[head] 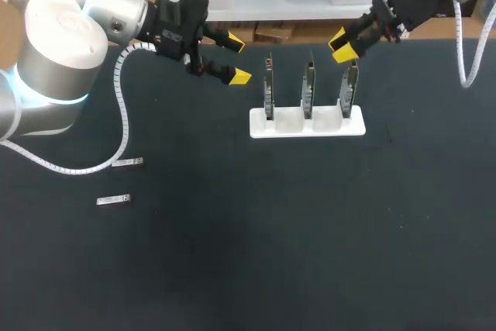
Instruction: Pick up the optical module with the left hand, and insert it into the network port with the right hand.
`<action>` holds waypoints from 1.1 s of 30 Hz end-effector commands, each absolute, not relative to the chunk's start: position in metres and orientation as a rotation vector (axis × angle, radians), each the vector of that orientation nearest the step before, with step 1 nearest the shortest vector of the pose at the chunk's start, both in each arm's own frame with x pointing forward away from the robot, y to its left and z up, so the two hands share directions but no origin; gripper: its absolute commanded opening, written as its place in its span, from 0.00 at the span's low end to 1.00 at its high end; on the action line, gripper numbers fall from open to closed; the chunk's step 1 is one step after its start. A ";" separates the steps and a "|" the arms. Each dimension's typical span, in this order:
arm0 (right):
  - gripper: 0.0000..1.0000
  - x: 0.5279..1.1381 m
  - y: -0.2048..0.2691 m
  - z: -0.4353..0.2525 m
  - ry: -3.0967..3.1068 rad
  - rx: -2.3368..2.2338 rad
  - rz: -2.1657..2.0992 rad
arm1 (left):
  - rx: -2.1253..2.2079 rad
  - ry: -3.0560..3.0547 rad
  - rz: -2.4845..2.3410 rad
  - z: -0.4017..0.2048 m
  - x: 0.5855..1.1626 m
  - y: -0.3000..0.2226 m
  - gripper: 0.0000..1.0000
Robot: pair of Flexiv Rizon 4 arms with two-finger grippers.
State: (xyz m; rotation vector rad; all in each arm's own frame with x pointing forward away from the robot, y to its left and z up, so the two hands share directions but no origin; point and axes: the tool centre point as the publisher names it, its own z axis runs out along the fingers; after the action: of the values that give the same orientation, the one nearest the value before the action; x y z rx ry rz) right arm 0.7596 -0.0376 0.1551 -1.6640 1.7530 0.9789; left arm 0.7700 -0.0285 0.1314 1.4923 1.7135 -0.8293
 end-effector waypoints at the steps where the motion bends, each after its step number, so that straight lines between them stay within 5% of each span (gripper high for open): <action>1: 1.00 0.757 -0.037 0.155 1.753 -1.662 0.973 | 1.496 1.715 -0.831 0.131 0.772 -0.029 1.00; 33: 1.00 0.757 -0.037 0.155 1.753 -1.662 0.973 | 1.548 1.764 -0.610 0.147 0.757 0.005 1.00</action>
State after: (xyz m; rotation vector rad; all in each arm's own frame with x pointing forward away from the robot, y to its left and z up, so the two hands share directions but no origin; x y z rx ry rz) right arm 0.7597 -0.0375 0.1552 -1.6643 1.7529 0.9783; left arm 0.7737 -0.0078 0.1418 1.5567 1.7364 -0.6569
